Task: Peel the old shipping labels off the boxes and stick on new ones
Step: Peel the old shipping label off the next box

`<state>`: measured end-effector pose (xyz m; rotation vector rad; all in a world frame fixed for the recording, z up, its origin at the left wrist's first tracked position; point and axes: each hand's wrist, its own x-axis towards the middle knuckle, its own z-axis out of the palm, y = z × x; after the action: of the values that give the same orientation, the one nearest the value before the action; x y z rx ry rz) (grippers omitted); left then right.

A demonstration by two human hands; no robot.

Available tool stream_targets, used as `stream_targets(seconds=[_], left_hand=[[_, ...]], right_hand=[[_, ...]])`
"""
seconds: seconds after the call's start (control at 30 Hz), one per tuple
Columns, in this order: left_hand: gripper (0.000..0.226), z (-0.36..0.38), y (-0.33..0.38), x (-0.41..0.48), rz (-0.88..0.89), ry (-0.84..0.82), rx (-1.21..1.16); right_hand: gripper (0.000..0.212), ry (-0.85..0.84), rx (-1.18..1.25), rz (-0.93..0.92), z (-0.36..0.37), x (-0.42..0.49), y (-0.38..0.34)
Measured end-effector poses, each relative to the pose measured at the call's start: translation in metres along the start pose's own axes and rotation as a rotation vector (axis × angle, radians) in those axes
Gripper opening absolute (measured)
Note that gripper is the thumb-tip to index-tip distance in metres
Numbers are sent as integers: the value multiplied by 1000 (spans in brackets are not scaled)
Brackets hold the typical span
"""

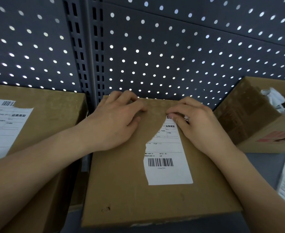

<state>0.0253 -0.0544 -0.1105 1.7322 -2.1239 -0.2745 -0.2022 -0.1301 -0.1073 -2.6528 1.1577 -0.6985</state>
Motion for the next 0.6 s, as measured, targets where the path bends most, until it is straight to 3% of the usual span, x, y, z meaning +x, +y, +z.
stream_targets(seconds=[0.23,0.43,0.6], left_hand=[[36,0,1,0,6,11,4],[36,0,0,0,5,10,-8],[35,0,0,0,5,5,-4]], right_hand=[[10,6,-247,-82,3,-1,-7],[26,-36,-88,-30,-1,-1,-6],[11,-11,-42,-52,0,2,-2]])
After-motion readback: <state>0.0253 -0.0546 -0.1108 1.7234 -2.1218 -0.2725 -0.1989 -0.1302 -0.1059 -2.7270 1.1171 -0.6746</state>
